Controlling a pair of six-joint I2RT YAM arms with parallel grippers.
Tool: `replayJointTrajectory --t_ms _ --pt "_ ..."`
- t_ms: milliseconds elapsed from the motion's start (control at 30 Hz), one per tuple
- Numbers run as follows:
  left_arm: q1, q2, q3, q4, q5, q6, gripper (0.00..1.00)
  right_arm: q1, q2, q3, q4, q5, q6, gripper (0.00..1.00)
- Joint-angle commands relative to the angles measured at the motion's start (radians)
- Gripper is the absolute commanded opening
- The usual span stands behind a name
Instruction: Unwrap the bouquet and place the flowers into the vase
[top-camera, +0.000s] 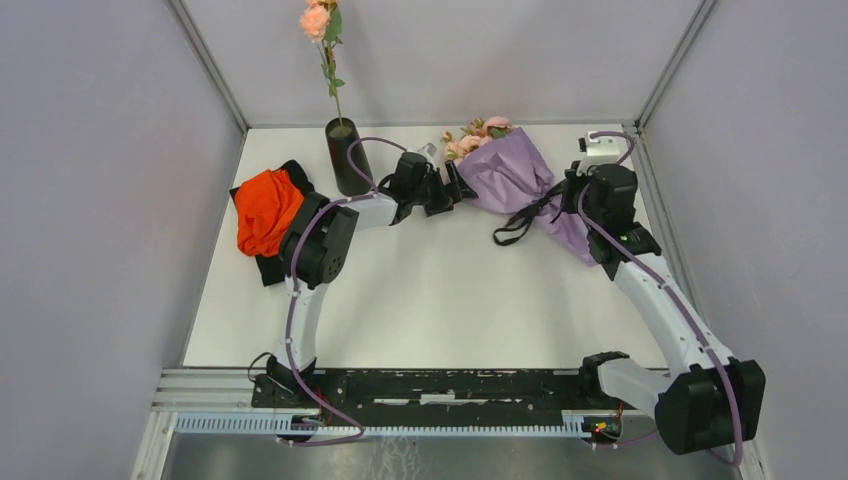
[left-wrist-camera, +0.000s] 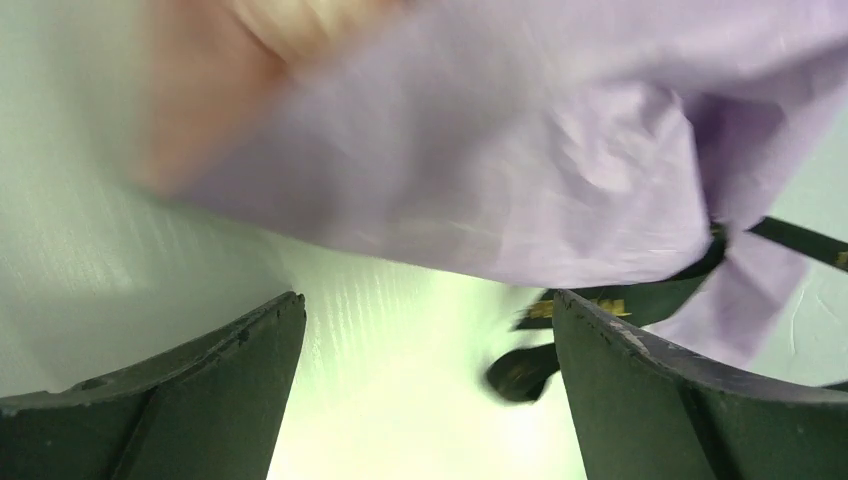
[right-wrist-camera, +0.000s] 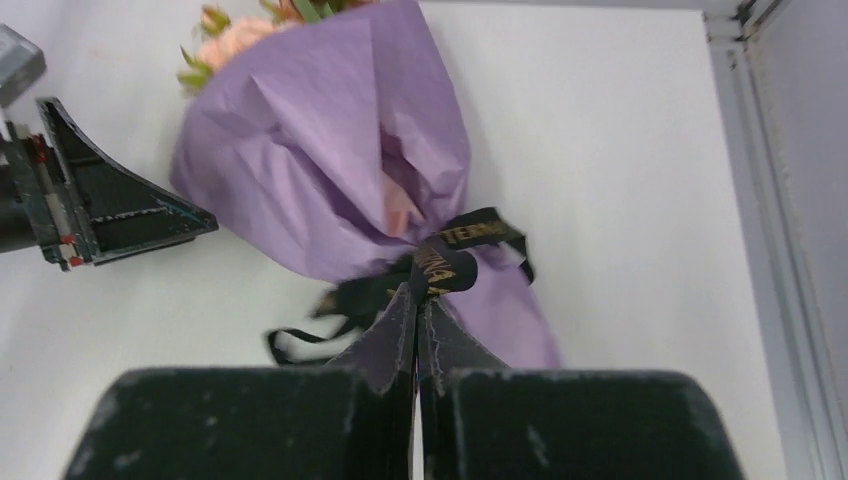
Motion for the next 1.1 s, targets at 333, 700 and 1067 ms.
replayJointTrajectory --t_ms 333,700,1067 --pt "-0.002 -0.152 -0.108 -0.021 0.028 -0.052 1.0 -0.008 0.007 -0.01 0.011 -0.087 -0.011 0.0" --pt "-0.004 -0.444 -0.134 -0.087 0.041 -0.02 1.0 0.01 0.213 0.029 0.085 -0.292 0.028 0.0" --pt "-0.121 -0.162 0.028 0.14 0.232 -0.218 1.0 0.049 0.143 0.012 0.087 -0.239 0.036 0.0"
